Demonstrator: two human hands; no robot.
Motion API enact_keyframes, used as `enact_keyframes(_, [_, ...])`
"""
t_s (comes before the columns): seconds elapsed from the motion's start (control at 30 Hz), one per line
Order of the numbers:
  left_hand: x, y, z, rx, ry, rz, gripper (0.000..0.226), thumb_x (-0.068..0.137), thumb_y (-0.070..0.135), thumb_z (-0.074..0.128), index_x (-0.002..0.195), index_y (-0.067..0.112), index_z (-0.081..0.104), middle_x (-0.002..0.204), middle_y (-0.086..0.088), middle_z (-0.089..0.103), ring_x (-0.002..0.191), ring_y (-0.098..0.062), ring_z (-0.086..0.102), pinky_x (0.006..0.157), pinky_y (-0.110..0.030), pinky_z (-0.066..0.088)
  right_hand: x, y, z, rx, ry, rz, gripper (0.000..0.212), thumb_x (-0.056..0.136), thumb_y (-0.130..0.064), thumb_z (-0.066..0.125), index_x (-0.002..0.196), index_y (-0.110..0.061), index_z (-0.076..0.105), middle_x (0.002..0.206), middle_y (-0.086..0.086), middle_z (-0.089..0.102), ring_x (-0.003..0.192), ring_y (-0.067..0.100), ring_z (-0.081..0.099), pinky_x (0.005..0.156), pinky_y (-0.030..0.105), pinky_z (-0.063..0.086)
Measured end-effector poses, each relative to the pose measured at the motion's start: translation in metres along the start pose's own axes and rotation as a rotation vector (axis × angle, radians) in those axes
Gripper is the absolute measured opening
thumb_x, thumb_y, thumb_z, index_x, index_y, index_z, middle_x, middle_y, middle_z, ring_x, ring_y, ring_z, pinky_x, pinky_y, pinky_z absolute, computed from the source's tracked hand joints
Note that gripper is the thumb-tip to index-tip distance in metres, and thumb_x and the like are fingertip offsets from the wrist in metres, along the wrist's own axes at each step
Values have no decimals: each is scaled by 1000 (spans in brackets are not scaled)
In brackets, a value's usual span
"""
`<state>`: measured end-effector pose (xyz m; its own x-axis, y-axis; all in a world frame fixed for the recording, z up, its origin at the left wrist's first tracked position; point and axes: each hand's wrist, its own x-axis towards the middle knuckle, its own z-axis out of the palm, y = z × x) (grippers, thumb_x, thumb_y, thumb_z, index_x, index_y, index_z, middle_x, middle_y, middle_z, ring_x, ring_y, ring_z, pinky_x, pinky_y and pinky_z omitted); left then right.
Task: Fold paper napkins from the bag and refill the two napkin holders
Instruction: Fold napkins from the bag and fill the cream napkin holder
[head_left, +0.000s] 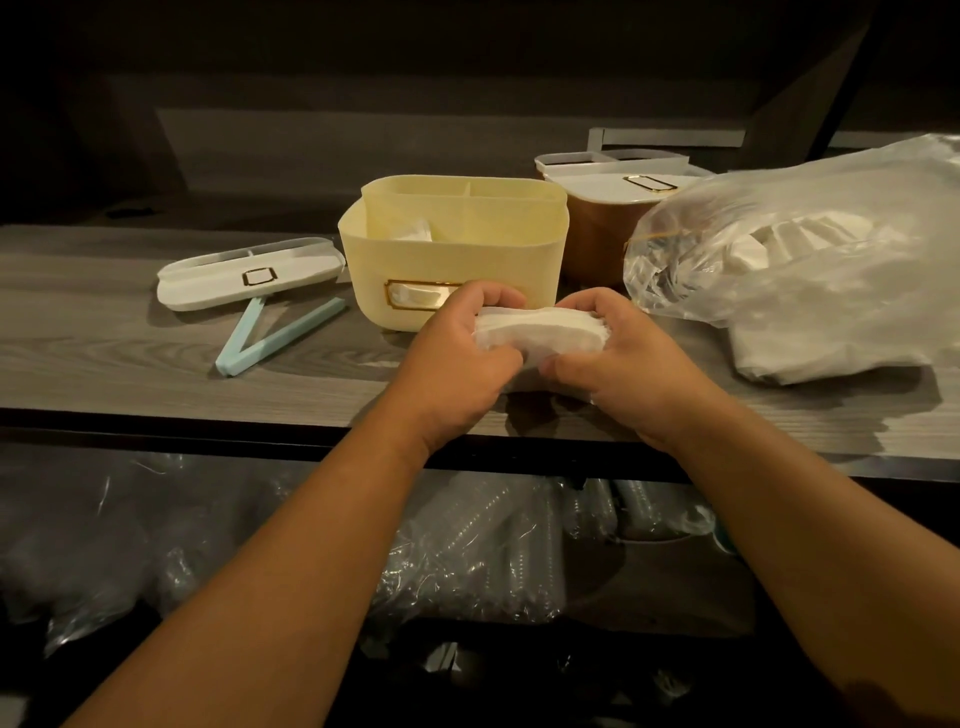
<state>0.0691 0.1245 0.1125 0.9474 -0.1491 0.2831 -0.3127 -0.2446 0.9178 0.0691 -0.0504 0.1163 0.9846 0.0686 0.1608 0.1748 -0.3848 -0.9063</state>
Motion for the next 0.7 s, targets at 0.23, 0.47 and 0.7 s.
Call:
enact_keyframes(0.23, [-6,0,-2,5,42,23,41,87,6,71,108,38,56,112,15,58,105,-10,58,76,-19,58,-6,2,-1,55,34,1,44,78,-11,81,111,-32,60,105,-8,62,93,11,63,72,27,60])
enact_keyframes(0.47, [-5,0,-1,-68,87,8,33,87,12,73,110,33,61,110,12,62,102,-11,61,75,-26,61,-5,-2,-2,237,63,21,44,79,-5,80,112,-28,62,99,-5,69,88,8,70,70,26,61])
enact_keyframes(0.7, [10,71,-47,97,7,24,18,94,42,63,110,35,66,98,14,73,87,-5,71,71,-28,60,26,-76,-32,187,64,-114,51,81,-20,80,126,-32,58,116,-5,67,102,18,69,78,37,62])
